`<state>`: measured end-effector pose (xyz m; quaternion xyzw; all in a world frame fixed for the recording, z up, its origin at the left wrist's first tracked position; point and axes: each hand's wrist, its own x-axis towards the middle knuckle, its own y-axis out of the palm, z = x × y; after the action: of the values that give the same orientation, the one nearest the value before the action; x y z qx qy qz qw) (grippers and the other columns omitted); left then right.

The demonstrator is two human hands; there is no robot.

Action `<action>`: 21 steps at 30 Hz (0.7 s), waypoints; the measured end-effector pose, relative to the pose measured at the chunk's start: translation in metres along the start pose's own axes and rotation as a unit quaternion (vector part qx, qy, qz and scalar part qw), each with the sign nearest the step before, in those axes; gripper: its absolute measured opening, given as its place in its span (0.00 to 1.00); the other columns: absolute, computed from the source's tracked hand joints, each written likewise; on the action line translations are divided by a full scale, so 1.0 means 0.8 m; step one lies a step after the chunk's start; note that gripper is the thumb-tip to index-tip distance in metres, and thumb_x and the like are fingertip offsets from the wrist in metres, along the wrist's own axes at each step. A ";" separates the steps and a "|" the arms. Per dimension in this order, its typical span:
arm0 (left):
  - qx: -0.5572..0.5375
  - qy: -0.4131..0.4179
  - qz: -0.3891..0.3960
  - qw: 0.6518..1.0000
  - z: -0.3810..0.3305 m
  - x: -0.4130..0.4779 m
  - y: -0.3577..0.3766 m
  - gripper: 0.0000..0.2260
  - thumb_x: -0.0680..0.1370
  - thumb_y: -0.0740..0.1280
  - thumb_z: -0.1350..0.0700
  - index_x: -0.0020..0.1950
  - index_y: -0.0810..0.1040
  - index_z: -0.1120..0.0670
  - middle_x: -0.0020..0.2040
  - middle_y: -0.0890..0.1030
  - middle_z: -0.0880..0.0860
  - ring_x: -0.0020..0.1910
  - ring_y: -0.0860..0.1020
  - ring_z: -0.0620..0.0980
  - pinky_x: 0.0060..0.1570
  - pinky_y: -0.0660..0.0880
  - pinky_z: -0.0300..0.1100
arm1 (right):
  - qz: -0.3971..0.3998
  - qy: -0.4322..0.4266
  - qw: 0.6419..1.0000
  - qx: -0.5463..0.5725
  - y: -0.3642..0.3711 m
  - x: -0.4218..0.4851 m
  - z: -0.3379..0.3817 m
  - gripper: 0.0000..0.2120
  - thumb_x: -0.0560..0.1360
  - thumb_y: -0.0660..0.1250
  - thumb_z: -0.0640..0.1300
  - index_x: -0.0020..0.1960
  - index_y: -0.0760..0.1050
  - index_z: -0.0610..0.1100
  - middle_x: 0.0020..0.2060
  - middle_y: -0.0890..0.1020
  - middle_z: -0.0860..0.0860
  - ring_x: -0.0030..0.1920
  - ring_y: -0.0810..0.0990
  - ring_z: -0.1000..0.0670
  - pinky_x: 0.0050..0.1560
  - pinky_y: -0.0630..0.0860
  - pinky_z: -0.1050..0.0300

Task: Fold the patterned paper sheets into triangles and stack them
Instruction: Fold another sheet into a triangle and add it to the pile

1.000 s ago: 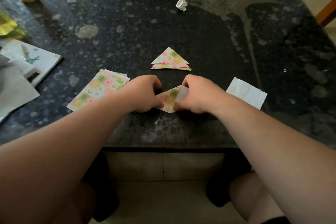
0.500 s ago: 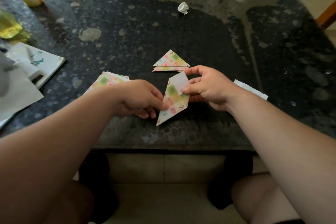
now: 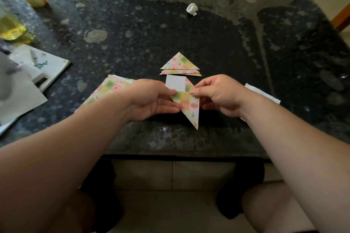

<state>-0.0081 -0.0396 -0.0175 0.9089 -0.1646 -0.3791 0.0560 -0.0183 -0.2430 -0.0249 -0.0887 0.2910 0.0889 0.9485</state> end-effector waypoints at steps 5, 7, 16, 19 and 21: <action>0.040 0.004 -0.019 0.999 0.001 0.001 -0.004 0.03 0.79 0.70 0.64 0.52 0.79 0.60 0.46 0.86 0.61 0.35 0.84 0.53 0.32 0.82 0.42 | -0.014 -0.047 0.995 -0.083 -0.004 0.004 -0.002 0.05 0.77 0.74 0.39 0.42 0.83 0.43 0.35 0.86 0.48 0.33 0.78 0.54 0.30 0.72 0.62; 0.064 0.018 -0.038 0.997 0.002 0.003 -0.007 0.06 0.77 0.73 0.63 0.53 0.80 0.60 0.47 0.85 0.59 0.32 0.80 0.49 0.30 0.79 0.39 | -0.022 -0.054 0.990 -0.125 -0.006 0.004 -0.002 0.04 0.77 0.75 0.43 0.43 0.84 0.45 0.37 0.87 0.49 0.36 0.80 0.53 0.33 0.73 0.60; 0.141 0.083 -0.066 0.984 -0.004 -0.005 -0.016 0.07 0.77 0.73 0.58 0.53 0.83 0.59 0.36 0.82 0.54 0.27 0.77 0.48 0.28 0.79 0.42 | -0.060 -0.144 0.959 -0.238 -0.014 -0.005 0.006 0.05 0.76 0.77 0.48 0.42 0.85 0.49 0.39 0.87 0.57 0.43 0.85 0.57 0.46 0.81 0.57; 0.105 0.147 -0.046 0.982 -0.006 -0.011 -0.013 0.05 0.77 0.71 0.64 0.53 0.82 0.61 0.44 0.86 0.58 0.34 0.83 0.52 0.35 0.84 0.45 | -0.090 -0.241 0.940 -0.223 -0.014 -0.012 0.009 0.05 0.75 0.77 0.48 0.41 0.85 0.49 0.32 0.84 0.58 0.33 0.79 0.60 0.37 0.75 0.65; 0.087 0.197 -0.048 0.975 -0.004 -0.014 -0.009 0.03 0.76 0.72 0.67 0.49 0.82 0.61 0.42 0.86 0.58 0.38 0.85 0.53 0.43 0.85 0.47 | -0.111 -0.306 0.919 -0.223 -0.014 -0.016 0.003 0.04 0.75 0.78 0.46 0.42 0.85 0.48 0.29 0.81 0.57 0.31 0.76 0.60 0.34 0.72 0.67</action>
<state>-0.0114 -0.0287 -0.0090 0.9740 -0.1386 -0.1791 -0.0099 -0.0253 -0.2548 -0.0142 -0.2981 -0.0526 0.0682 0.9506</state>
